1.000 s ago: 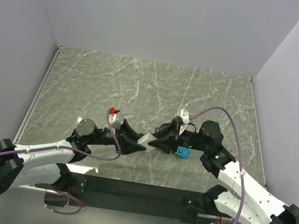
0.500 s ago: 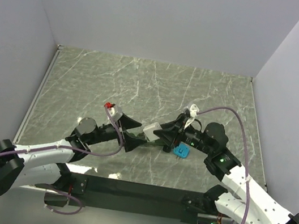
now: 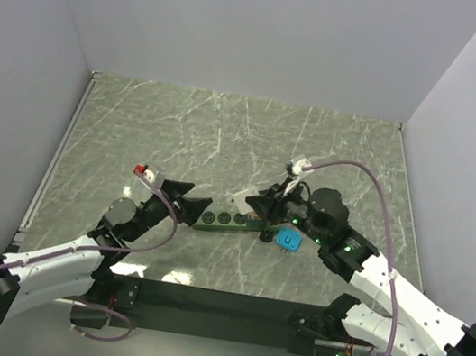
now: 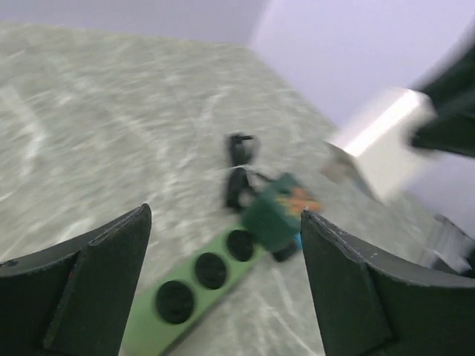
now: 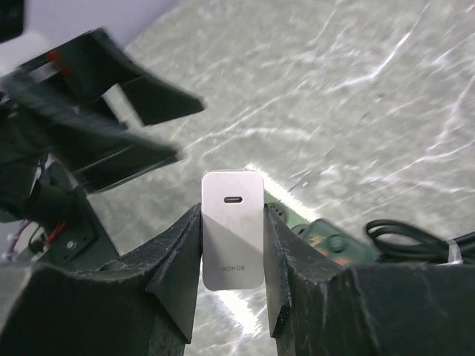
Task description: Insert the plug
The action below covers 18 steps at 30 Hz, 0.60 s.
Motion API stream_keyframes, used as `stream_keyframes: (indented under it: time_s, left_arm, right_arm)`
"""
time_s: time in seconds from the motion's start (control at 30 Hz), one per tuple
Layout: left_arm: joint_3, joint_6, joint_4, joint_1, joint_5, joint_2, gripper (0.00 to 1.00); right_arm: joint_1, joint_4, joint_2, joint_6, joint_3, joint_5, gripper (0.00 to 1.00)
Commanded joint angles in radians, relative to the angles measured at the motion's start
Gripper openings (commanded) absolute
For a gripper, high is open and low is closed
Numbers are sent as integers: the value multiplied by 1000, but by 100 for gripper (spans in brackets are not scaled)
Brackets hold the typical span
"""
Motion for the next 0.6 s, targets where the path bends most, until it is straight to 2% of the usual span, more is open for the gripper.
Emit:
stream_keyframes:
  time_s: [0.0,0.07,0.2,0.33,0.57]
  left_arm:
    - [31,-40,-61,6,-240,65,85]
    - [42,-48,-67,6,-296,98,82]
    - [23,-52,-24,6,-310,139,80]
    - [27,-61,-32,6,-330,164,79]
    - [-4,-104,47,6,-285,254,84]
  right_arm:
    - [97,-6,43,23,92,179,0]
    - [149,-16,92,43,114,278,0]
    - [228,-78,192,85,178,445,0]
    - [292,-120,266,132,220,552,0]
    - [358,-207,424,230,286,736,0]
